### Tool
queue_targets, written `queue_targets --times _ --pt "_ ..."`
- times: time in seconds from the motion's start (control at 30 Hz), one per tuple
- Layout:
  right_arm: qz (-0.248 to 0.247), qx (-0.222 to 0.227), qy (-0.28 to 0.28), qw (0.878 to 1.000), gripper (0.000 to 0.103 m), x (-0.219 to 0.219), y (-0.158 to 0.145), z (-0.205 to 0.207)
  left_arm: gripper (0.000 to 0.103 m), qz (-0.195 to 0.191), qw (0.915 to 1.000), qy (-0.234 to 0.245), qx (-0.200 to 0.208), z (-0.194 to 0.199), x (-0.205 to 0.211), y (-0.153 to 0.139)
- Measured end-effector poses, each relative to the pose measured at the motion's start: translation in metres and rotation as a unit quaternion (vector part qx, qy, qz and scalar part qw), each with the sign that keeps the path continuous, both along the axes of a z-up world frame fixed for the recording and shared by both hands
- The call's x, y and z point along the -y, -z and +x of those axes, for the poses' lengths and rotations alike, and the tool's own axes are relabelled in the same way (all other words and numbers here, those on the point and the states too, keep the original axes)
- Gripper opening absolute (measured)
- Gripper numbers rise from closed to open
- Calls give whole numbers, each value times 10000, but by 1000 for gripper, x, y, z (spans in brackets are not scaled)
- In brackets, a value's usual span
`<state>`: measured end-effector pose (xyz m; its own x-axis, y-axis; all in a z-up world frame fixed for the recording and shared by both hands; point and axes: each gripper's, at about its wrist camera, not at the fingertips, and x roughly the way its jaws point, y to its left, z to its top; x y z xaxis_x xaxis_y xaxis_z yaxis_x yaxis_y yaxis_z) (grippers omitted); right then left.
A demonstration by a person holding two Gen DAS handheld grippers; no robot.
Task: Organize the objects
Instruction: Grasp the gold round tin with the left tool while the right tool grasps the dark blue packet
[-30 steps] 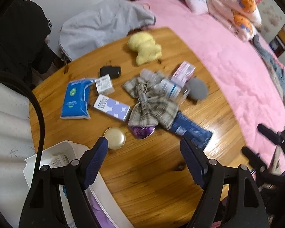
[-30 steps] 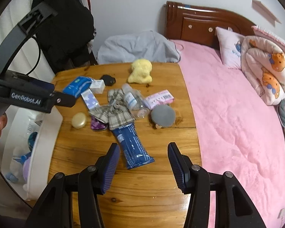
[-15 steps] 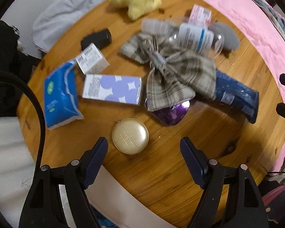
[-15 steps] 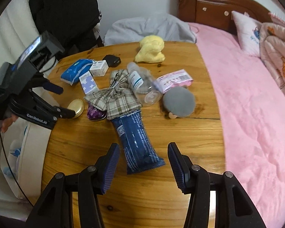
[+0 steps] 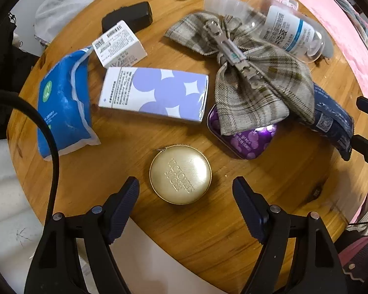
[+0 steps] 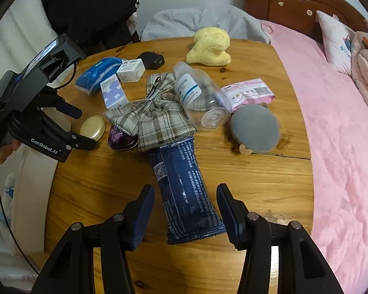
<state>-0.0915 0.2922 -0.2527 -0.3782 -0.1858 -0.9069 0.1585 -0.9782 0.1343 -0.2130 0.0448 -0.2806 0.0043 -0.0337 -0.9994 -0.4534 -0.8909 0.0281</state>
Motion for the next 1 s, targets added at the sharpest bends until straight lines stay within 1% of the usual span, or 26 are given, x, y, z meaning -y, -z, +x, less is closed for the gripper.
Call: queue_targets --times 0.13,0.27,0.33,0.4,0.47,0.73,0.87,1.0 --pt "59 42 -54 10000 54 5 6 -4 80 -24 10000 17 -22 2 1 6" --pt "107 103 -62 9999 54 7 13 -7 80 21 10000 -89 -19 2 5 10" --pt "116 136 -65 9998 54 9 16 -9 77 53 10000 -79 -13 4 5 11" --pt "139 148 -93 9998 54 11 19 -11 69 77 10000 -43 14 6 5 13" --pt "235 135 -110 9996 54 15 21 -12 66 100 9999 -36 18 9 6 14" --pt "563 42 -219 9982 54 25 25 -17 65 272 9995 -157 -4 15 11 17" --pt "591 47 -195 9980 54 27 28 -20 59 327 9994 -135 -41 20 12 16" --pt "618 80 -214 9978 53 30 30 -24 59 350 9993 -108 -84 26 12 18"
